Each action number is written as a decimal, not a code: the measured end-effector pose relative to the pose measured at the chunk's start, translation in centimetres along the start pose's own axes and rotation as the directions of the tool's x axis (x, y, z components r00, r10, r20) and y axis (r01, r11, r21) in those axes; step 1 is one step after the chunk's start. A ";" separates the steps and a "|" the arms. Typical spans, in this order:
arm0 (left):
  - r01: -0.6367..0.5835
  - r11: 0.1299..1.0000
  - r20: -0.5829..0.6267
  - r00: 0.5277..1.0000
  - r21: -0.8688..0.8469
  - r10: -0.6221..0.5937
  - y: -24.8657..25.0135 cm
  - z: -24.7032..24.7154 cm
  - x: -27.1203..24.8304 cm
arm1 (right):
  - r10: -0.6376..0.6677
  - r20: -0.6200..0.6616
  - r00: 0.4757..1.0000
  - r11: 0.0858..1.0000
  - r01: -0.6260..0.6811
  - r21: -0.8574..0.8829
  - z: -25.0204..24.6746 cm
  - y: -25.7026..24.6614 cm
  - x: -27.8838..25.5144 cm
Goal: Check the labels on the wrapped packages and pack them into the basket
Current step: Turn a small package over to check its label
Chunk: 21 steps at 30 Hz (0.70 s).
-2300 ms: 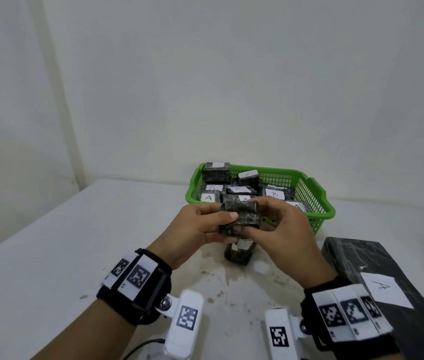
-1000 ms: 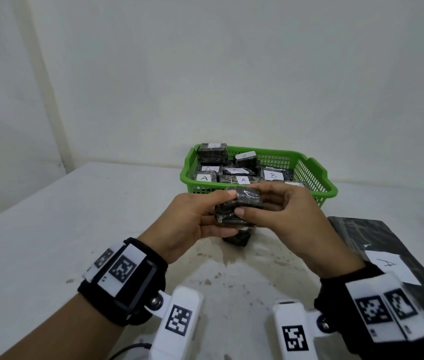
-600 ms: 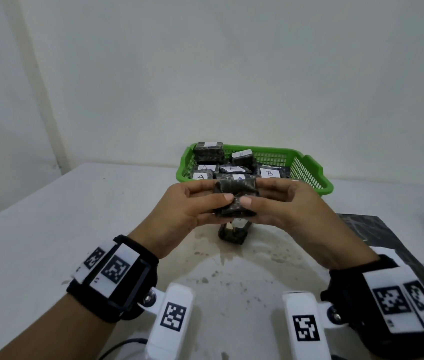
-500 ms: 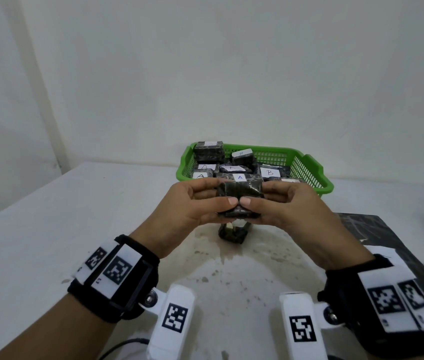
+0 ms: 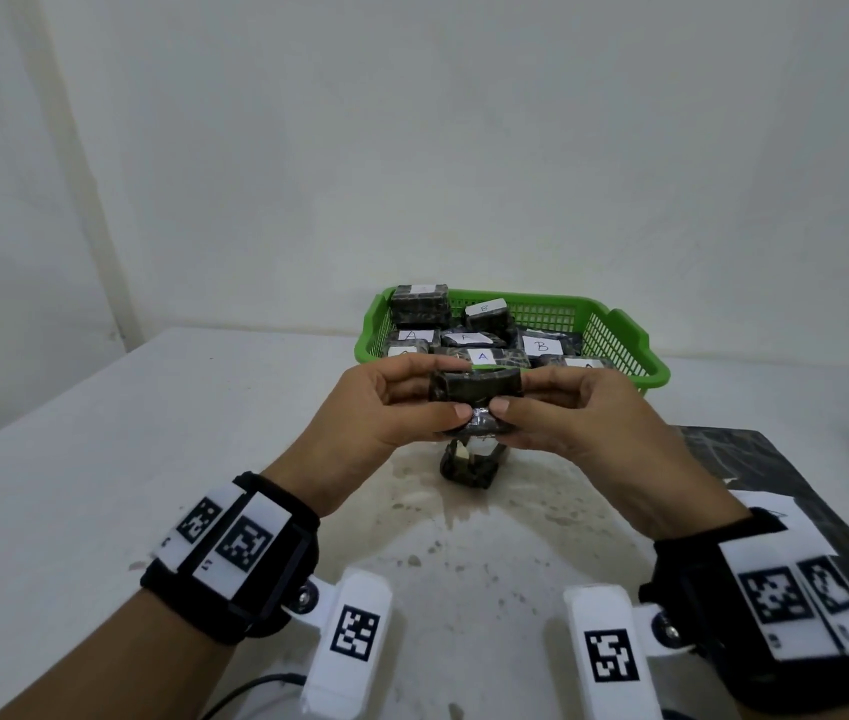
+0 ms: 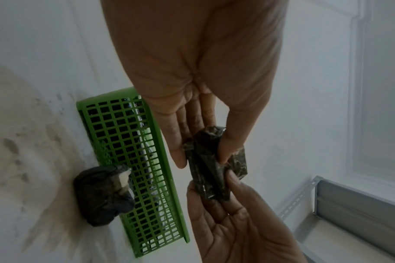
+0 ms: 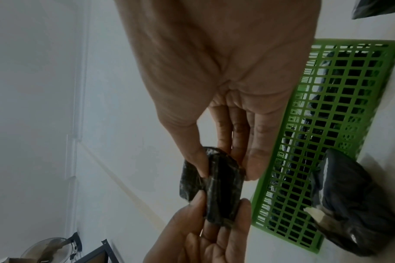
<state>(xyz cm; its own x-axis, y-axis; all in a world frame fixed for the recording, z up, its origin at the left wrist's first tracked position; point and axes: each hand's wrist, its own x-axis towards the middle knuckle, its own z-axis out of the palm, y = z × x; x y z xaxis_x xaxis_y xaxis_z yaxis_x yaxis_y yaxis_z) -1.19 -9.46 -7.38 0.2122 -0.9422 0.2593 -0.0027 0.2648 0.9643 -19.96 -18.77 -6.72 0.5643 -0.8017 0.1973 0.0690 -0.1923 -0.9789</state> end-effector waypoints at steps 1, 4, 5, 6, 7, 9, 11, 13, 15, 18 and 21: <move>-0.005 1.000 0.008 1.000 0.010 0.004 0.0 0.1 0.0 | -0.010 0.003 1.000 1.000 0.010 0.004 0.1 0.0 0.0; -0.027 0.999 0.023 0.999 0.045 0.026 0.0 0.1 -0.1 | -0.046 -0.007 0.999 0.999 0.046 -0.012 0.2 0.0 -0.1; -0.034 0.998 0.022 0.999 0.052 0.032 0.0 0.1 -0.1 | -0.058 -0.014 0.998 0.998 0.058 -0.019 0.3 0.1 -0.1; -0.039 0.998 0.021 0.999 0.057 0.038 0.1 0.0 -0.1 | -0.064 -0.019 0.998 0.998 0.064 -0.021 0.3 0.1 -0.1; -0.043 0.997 0.017 0.999 0.059 0.042 0.1 0.0 0.0 | -0.064 -0.018 0.998 0.998 0.064 -0.019 0.3 0.1 -0.1; -0.049 0.997 0.006 0.999 0.061 0.048 0.3 -0.1 0.0 | -0.051 0.008 0.999 0.999 0.051 -0.016 0.2 0.0 -0.2; -0.057 0.997 -0.001 0.998 0.057 0.057 0.4 -0.2 0.0 | -0.047 0.037 0.998 0.998 0.048 -0.036 -0.1 -0.2 -0.2; -0.065 0.996 0.004 0.998 0.061 0.065 0.3 -0.2 0.0 | -0.053 0.038 0.998 0.997 0.054 -0.053 -0.3 -0.3 -0.3; -0.071 0.995 0.014 0.997 0.069 0.070 0.3 -0.1 -0.1 | -0.066 0.029 0.997 0.996 0.068 -0.057 -0.1 -0.3 -0.3; -0.078 0.992 0.037 0.997 0.097 0.075 0.2 0.2 -0.2 | -0.098 -0.004 0.995 0.992 0.097 -0.082 0.5 -0.1 -0.5; -0.070 0.994 0.038 0.997 0.086 0.067 0.2 0.3 -0.3 | -0.115 -0.038 0.993 0.989 0.111 -0.093 0.8 0.1 -0.4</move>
<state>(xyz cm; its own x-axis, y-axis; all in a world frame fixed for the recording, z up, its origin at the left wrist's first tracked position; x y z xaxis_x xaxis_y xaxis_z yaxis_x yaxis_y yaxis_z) -1.50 -9.20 -7.21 0.1742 -0.9295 0.3251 -0.1019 0.3114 0.9448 -19.47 -18.00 -6.90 0.5206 -0.7953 0.3107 0.0544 -0.3322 -0.9416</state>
